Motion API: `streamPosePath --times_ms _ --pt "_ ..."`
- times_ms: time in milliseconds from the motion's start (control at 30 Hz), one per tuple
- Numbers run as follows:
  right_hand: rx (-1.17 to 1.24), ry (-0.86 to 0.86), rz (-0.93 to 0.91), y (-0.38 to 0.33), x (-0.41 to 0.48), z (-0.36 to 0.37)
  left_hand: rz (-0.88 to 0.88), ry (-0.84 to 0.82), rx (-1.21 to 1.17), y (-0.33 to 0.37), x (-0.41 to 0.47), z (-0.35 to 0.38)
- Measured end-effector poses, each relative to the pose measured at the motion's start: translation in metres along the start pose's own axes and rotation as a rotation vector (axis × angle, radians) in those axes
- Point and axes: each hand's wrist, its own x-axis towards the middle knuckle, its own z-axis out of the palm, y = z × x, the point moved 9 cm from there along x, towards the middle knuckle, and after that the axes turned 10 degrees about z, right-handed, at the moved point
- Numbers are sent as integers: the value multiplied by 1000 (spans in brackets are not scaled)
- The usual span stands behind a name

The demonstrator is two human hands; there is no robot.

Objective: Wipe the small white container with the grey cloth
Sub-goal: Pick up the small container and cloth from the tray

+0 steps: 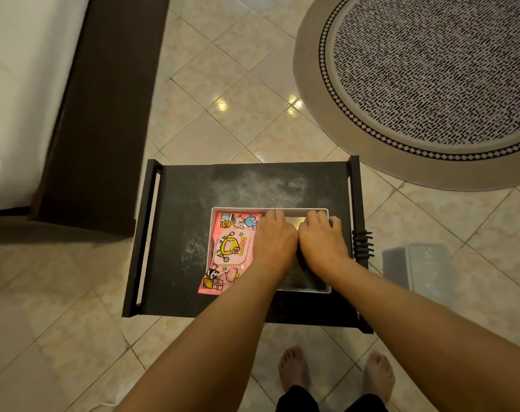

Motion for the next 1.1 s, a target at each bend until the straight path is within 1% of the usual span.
streamPosePath --times_ms 100,167,233,267,400,467,567,633,767,833,900,967,1000,1100 --pt "60 6 -43 1 -7 -7 18 21 12 2 -6 -9" --pt "102 -14 -73 4 -15 -20 9 9 -77 -2 -12 -18" --pt "240 -44 -62 13 -24 -39 -61 4 -299 -16 -23 -29" --pt "340 -57 -52 20 -28 -49 -95 36 -425 -23 -30 -36" --pt "731 -57 3 53 -45 -98 -160 210 -765 -42 -60 -79" --pt "873 -52 26 71 -53 -125 -175 302 -916 -44 -74 -108" --pt "1027 -72 17 94 -69 -160 -194 403 -1089 -39 -87 -145" --pt "1109 -98 4 110 -81 -178 -218 437 -1233 -31 -92 -162" --pt "1257 -107 -16 146 -104 -207 -349 460 -1711 -9 -97 -182" --pt "1304 -103 -24 164 -115 -216 -372 414 -1864 15 -96 -189" --pt "1339 -93 -24 183 -126 -223 -329 351 -1943 49 -93 -198" --pt "1371 -63 -5 208 -135 -227 -298 341 -1944 79 -86 -203" --pt "1394 -51 11 222 -140 -227 -293 360 -1900 90 -80 -204" --pt "1412 -16 37 265 -152 -217 -348 475 -1687 114 -67 -204"
